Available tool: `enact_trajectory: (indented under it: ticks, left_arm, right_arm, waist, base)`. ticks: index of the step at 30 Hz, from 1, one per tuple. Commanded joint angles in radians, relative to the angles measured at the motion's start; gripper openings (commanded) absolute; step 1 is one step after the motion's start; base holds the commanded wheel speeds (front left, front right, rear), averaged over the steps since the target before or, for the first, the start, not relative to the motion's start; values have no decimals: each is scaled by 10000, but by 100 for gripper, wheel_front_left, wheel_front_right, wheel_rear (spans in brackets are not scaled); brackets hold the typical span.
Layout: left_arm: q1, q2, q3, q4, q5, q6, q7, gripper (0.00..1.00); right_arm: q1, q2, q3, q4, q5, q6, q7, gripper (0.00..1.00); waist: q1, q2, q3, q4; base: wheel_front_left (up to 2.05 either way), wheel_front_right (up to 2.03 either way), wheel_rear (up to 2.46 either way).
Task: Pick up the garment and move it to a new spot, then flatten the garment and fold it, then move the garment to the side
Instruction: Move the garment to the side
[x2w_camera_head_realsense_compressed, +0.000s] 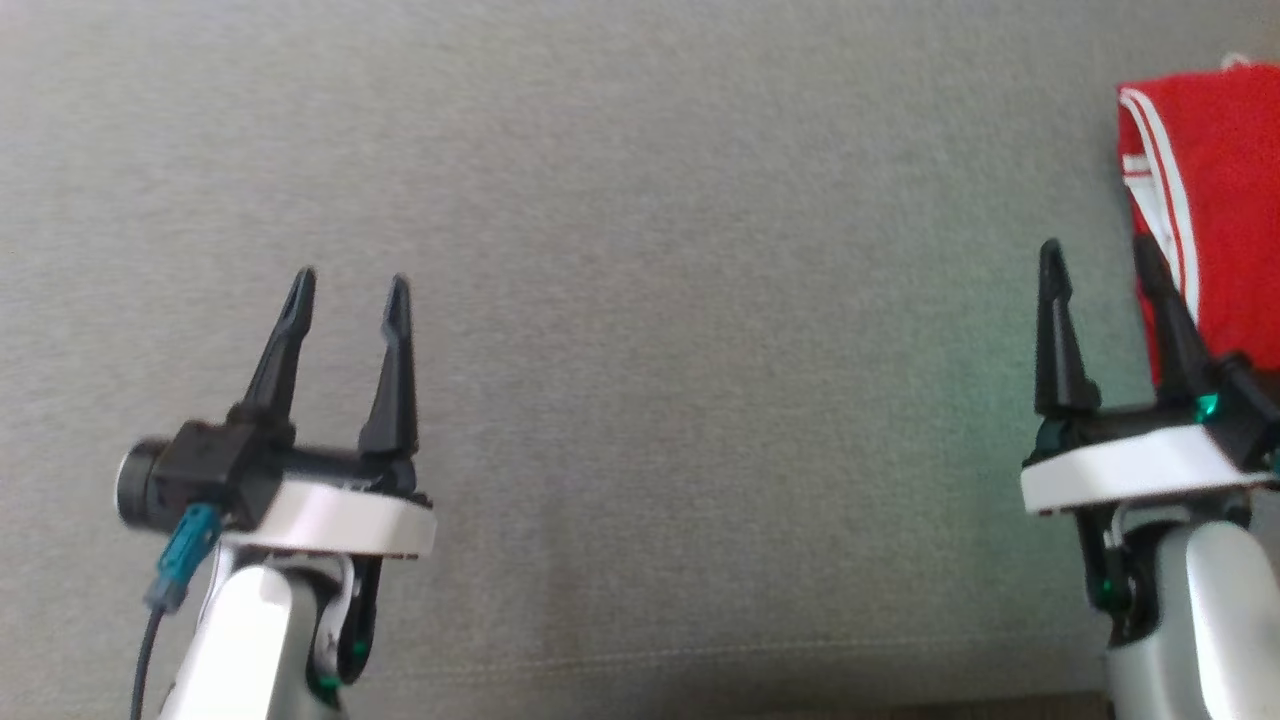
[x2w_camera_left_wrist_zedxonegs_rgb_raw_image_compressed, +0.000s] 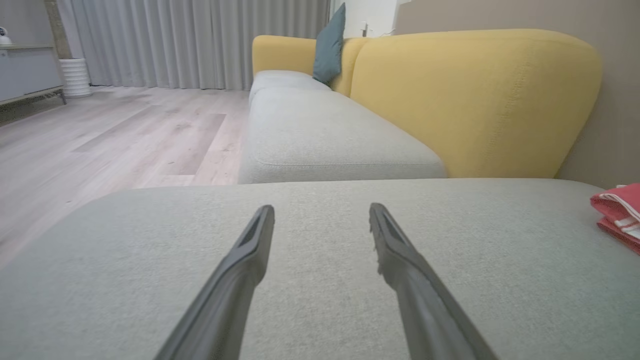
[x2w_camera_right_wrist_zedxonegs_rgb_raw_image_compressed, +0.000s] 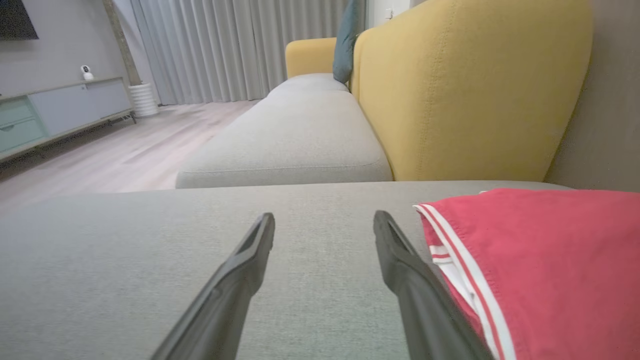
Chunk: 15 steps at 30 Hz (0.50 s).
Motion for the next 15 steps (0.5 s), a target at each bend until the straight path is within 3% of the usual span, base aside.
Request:
enact_trajectory:
  ticks: [1, 15]
  left_arm:
    - [-52, 37, 450, -263, -79, 66, -49, 100]
    - [1045, 32, 547, 356, -261, -15, -46, 100]
  right_arm:
    - [99, -30, 296, -461, 183, 37, 33, 100]
    - [1813, -23, 577, -1037, 710, 37, 362, 100]
  waist:
    - [1, 0, -425, 383]
    - [1, 0, -1847, 556]
  base:
    - [0, 0, 0]
    - [0, 0, 0]
